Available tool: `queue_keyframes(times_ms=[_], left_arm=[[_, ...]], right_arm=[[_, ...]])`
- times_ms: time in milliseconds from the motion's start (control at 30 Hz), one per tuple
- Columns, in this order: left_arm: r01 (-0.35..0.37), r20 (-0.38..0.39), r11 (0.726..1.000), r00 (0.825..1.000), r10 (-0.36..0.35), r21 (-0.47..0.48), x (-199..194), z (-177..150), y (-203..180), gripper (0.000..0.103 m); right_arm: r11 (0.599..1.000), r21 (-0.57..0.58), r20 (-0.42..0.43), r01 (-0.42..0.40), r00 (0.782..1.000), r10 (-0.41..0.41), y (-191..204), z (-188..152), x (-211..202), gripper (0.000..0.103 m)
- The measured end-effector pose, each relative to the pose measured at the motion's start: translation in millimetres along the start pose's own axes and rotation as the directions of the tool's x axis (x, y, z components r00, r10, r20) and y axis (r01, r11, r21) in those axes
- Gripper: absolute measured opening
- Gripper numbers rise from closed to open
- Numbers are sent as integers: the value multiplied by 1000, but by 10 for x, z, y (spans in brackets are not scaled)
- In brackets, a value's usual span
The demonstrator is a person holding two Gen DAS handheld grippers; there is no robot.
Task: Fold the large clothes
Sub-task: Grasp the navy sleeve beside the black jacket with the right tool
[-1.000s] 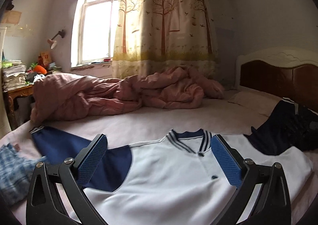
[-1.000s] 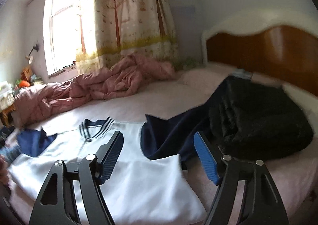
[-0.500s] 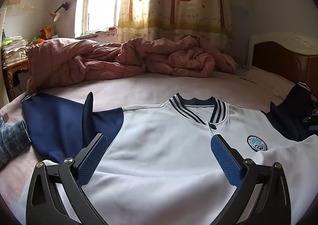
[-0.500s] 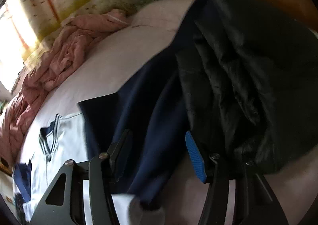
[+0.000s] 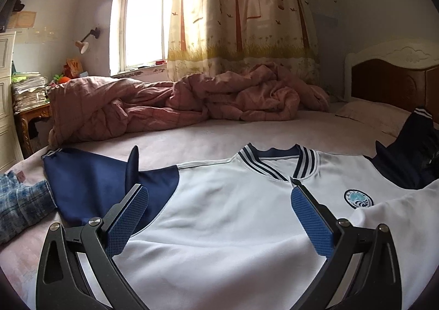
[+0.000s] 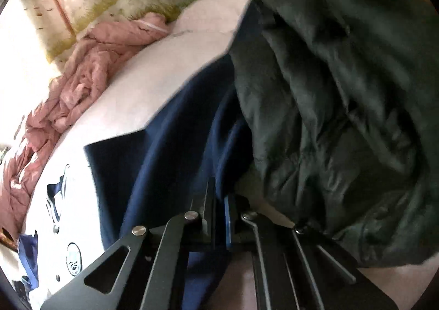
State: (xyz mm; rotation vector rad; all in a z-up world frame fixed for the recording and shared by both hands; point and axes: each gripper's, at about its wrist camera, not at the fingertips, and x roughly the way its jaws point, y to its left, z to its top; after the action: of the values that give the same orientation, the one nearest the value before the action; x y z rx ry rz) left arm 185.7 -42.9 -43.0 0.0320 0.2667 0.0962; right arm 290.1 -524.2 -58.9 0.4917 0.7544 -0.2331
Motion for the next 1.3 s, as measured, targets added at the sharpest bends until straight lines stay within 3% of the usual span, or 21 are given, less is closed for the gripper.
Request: queue_keyframes(times_ms=[133, 233, 267, 300, 333, 400, 467, 533, 633, 667, 700, 733, 867, 900, 967, 1033, 1133, 1300], left_arm=[[-16, 10, 1000, 1000, 16, -8, -21, 3, 27, 103], [-18, 16, 1000, 1000, 19, -9, -30, 1, 32, 103], [-18, 16, 1000, 1000, 19, -7, -29, 1, 28, 103], [-19, 16, 1000, 1000, 19, -4, -26, 0, 18, 103], [-19, 15, 1000, 1000, 19, -2, -24, 1, 14, 103], [-18, 14, 1000, 1000, 19, -2, -21, 0, 12, 103], [-17, 12, 1000, 1000, 17, -4, -19, -2, 11, 103], [-15, 9, 1000, 1000, 15, -6, -16, -3, 10, 103], [-14, 3, 1000, 1000, 14, -7, -7, -4, 8, 103], [-13, 1, 1000, 1000, 13, -7, -4, -7, 6, 103], [-13, 0, 1000, 1000, 13, -6, -4, -8, 5, 103], [-13, 0, 1000, 1000, 13, -7, -4, -9, 3, 103], [-14, 0, 1000, 1000, 14, -5, -2, -7, -1, 103], [-14, 0, 1000, 1000, 14, -5, -2, -7, -1, 103], [-11, -5, 1000, 1000, 11, -7, 7, -18, 14, 103], [-9, -16, 1000, 1000, 9, -18, 31, -24, 42, 103], [-6, -39, 999, 999, 4, -35, 80, -29, 73, 103], [-3, -49, 999, 999, 1, -48, 91, -38, 105, 103]], right_arm=[[978, -178, 102, -106, 987, 125, 363, -36, -399, 5], [909, -317, 0, -272, 958, 287, 688, -216, -582, 5], [868, -376, -80, -325, 944, 319, 840, -338, -582, 5], [830, -429, -152, -356, 935, 321, 978, -490, -563, 5], [818, -456, -179, -351, 936, 302, 1044, -587, -549, 5], [806, -510, -179, -301, 953, 243, 1148, -775, -514, 6], [818, -515, -131, -256, 967, 220, 1133, -813, -546, 8], [842, -469, -101, -265, 964, 247, 1069, -730, -614, 13], [890, -357, -39, -283, 957, 288, 813, -547, -748, 38], [906, -326, -7, -269, 959, 282, 729, -471, -781, 54], [918, -305, 25, -252, 962, 272, 672, -422, -801, 60], [936, -269, 65, -227, 965, 252, 557, -351, -838, 60], [964, -94, 102, -248, 961, 257, 178, -132, -847, 60], [974, -48, 111, -222, 968, 226, 89, -85, -817, 60], [994, -49, 98, -99, 990, 104, 47, -15, -706, 60], [997, -82, 86, 2, 996, 5, 42, 15, -560, 60], [997, -77, 4, -19, 1000, 20, 60, 48, -296, 60], [999, -32, -63, 33, 997, -35, 170, 44, 151, 60]])
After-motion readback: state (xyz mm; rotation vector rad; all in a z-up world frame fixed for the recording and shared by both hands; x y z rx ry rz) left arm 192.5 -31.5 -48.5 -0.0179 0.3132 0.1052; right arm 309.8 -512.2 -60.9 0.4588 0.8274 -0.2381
